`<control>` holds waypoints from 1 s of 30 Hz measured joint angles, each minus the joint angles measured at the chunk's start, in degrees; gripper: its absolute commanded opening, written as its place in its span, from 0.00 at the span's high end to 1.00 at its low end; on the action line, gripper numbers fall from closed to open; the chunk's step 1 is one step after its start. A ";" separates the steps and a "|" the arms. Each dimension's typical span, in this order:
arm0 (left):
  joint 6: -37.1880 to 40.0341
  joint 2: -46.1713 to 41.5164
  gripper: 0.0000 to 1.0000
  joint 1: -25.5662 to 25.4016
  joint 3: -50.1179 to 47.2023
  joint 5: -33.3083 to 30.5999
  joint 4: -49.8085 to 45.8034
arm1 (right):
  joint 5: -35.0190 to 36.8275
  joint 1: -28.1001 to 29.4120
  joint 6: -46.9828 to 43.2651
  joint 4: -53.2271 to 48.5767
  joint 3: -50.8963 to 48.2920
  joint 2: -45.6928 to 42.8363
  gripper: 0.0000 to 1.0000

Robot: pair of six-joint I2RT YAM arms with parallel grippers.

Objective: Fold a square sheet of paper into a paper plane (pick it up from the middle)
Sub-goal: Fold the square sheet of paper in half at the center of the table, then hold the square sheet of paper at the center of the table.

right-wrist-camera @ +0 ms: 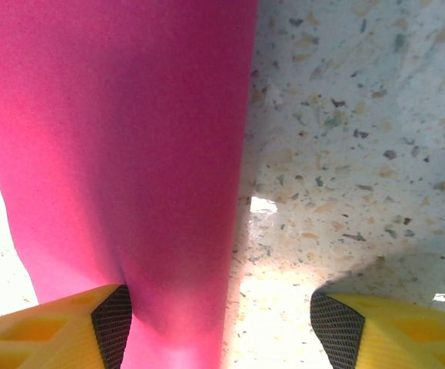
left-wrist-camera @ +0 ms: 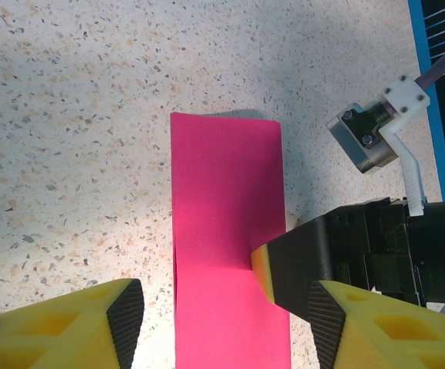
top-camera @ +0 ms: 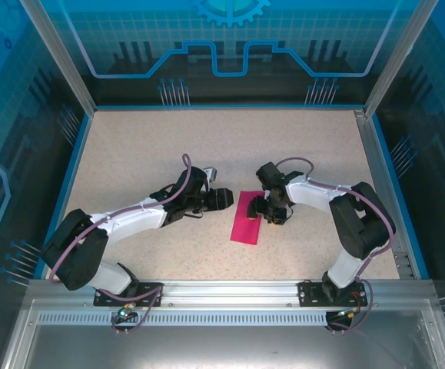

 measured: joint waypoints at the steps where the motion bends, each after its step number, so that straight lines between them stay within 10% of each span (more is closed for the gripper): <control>1: 0.00 0.13 0.40 0.00 0.00 0.00 -0.02 | 0.00 0.00 0.00 -0.28 0.22 0.20 0.30; 11: -0.44 3.17 0.68 0.00 0.07 2.36 0.04 | 0.31 0.00 0.02 -1.14 0.90 1.11 0.30; 15: -0.92 5.62 1.00 0.00 0.61 4.55 0.09 | 0.39 0.02 0.11 -1.53 1.25 1.49 0.30; 30: -3.43 16.26 1.00 -1.25 6.93 12.50 2.67 | 0.42 0.04 0.22 -1.95 1.62 1.88 0.30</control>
